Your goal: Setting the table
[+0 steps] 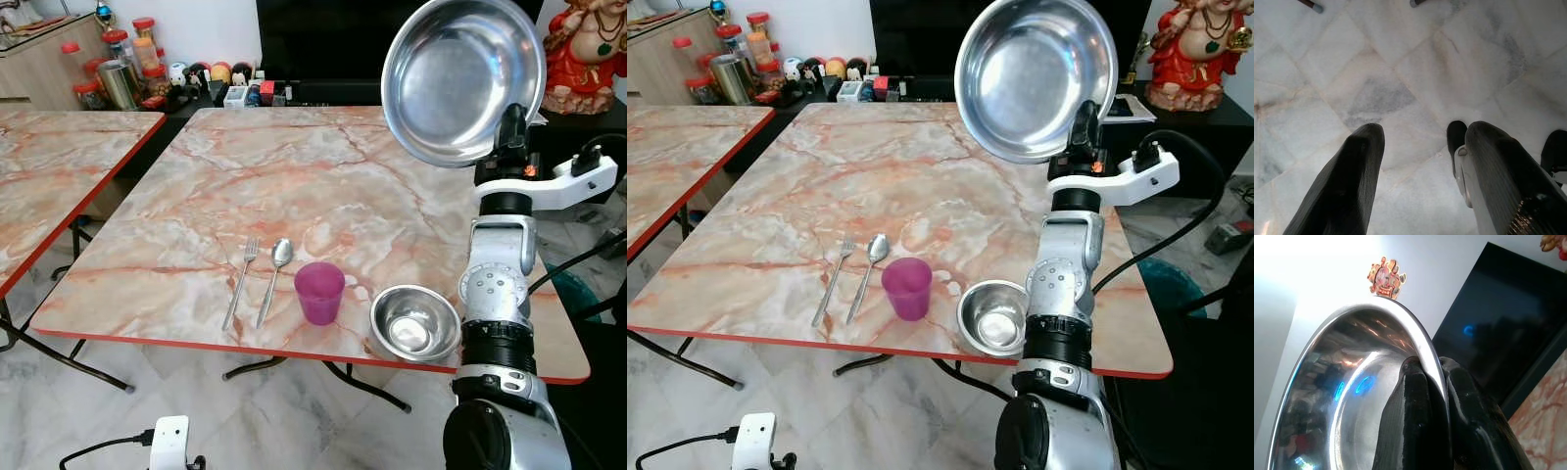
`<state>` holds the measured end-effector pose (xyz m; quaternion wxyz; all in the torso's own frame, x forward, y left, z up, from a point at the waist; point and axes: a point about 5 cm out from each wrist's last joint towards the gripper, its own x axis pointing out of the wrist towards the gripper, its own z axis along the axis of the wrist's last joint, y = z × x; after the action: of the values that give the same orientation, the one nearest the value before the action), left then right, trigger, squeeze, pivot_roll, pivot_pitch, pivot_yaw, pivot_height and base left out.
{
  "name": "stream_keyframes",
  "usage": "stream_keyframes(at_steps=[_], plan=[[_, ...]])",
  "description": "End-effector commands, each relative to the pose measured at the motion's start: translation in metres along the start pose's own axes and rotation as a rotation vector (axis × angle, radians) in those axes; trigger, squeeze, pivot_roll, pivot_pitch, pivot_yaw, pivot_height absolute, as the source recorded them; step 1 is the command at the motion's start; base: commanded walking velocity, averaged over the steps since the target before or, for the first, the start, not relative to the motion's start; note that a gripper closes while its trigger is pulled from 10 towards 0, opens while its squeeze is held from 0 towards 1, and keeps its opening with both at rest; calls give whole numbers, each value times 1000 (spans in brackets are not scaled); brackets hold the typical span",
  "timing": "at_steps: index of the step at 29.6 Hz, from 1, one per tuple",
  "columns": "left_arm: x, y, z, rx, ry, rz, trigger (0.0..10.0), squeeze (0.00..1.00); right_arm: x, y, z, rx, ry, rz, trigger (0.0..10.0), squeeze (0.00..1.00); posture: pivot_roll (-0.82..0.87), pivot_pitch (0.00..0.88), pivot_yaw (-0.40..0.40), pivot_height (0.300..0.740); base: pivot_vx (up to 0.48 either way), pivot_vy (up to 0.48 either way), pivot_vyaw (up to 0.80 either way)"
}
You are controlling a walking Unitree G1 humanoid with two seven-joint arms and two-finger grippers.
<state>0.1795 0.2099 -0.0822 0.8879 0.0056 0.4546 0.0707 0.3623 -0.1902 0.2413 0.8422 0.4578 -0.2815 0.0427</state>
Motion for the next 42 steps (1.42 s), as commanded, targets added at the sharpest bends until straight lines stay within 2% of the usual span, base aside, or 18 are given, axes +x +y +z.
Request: stream_keyframes(at_steps=[1,6,22,26,39,42], plan=[[0,5,-3,-10,13,23,10000,0,6,15,3,14,-19,48,10000,0,-15,0,51,740,0,469,0],[0,4,-1,-13,9,23,10000,0,4,22,2,-7,-2,78,10000,0,-17,0,49,740,0,469,0],[0,0,0,-18,7,21,10000,0,1,28,-2,-29,27,100,10000,0,-20,0,44,740,0,469,0],[-3,7,-14,-35,33,34,10000,0,-3,38,-16,-41,74,133,10000,0,-30,0,47,740,0,469,0],[-2,13,-8,-40,18,47,10000,0,-8,33,-19,-59,88,108,10000,0,-5,0,61,740,0,469,0],[-2,12,-6,-46,13,52,10000,0,-11,27,-20,-66,90,80,10000,0,3,0,58,740,0,469,0]])
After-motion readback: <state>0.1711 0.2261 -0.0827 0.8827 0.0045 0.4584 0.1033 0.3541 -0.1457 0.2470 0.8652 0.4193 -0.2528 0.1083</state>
